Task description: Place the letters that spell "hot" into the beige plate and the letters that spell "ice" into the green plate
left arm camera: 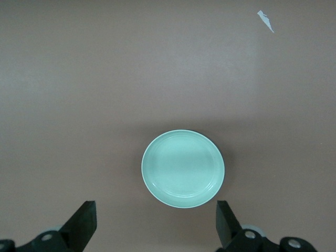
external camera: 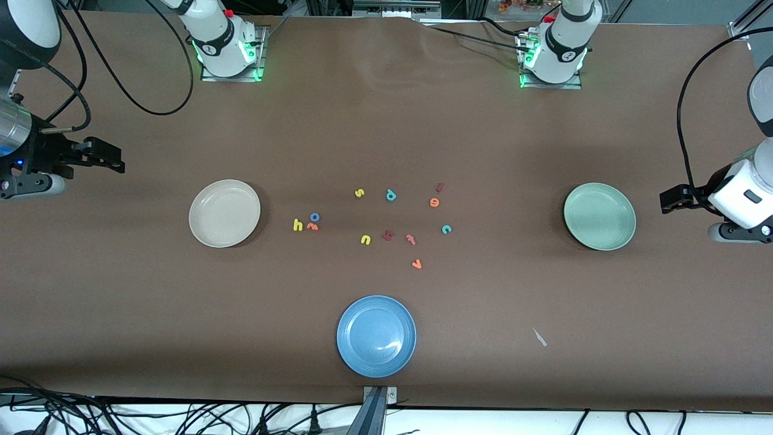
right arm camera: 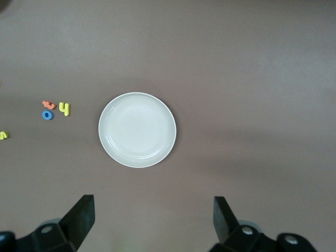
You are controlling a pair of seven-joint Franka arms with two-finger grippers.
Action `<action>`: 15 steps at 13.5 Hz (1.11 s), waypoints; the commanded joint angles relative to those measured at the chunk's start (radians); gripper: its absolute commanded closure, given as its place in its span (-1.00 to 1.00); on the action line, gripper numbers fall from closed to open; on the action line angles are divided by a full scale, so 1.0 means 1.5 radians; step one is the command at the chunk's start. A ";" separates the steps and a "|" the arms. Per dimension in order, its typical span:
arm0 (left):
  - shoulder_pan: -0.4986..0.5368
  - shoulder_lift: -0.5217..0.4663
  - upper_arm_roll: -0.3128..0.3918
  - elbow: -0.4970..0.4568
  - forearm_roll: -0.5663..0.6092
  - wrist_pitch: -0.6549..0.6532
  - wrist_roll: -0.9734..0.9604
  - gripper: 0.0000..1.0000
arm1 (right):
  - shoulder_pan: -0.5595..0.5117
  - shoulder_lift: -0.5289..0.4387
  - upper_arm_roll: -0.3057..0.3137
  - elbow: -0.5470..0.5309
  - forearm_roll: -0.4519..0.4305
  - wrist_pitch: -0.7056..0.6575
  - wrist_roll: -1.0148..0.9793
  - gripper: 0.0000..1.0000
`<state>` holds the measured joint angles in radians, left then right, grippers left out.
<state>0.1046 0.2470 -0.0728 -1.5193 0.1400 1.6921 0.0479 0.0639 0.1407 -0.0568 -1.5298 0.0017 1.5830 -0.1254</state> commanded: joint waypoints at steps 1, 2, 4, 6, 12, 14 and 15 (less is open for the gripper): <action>0.007 -0.008 0.004 -0.006 -0.043 0.002 0.020 -1.00 | 0.001 -0.003 0.007 -0.003 -0.015 -0.006 0.019 -1.00; 0.006 -0.007 0.004 -0.007 -0.042 0.002 0.020 -1.00 | 0.001 -0.001 0.007 0.005 -0.013 -0.005 0.024 -1.00; 0.003 -0.008 0.003 -0.006 -0.042 0.001 0.018 -1.00 | 0.001 0.000 0.007 0.007 -0.011 -0.007 0.025 -1.00; 0.002 -0.009 0.003 -0.007 -0.042 0.000 0.019 -1.00 | 0.001 0.000 0.007 0.007 -0.011 -0.009 0.025 -1.00; 0.007 -0.009 0.003 -0.007 -0.043 0.000 0.020 -1.00 | -0.001 0.001 0.006 0.005 -0.010 -0.011 0.027 -1.00; 0.008 -0.008 0.004 -0.007 -0.043 0.000 0.020 -1.00 | -0.001 0.000 0.006 0.004 -0.008 -0.014 0.028 -1.00; 0.010 -0.009 0.003 -0.006 -0.044 0.000 0.020 -1.00 | -0.001 0.000 0.006 0.004 -0.008 -0.019 0.028 -1.00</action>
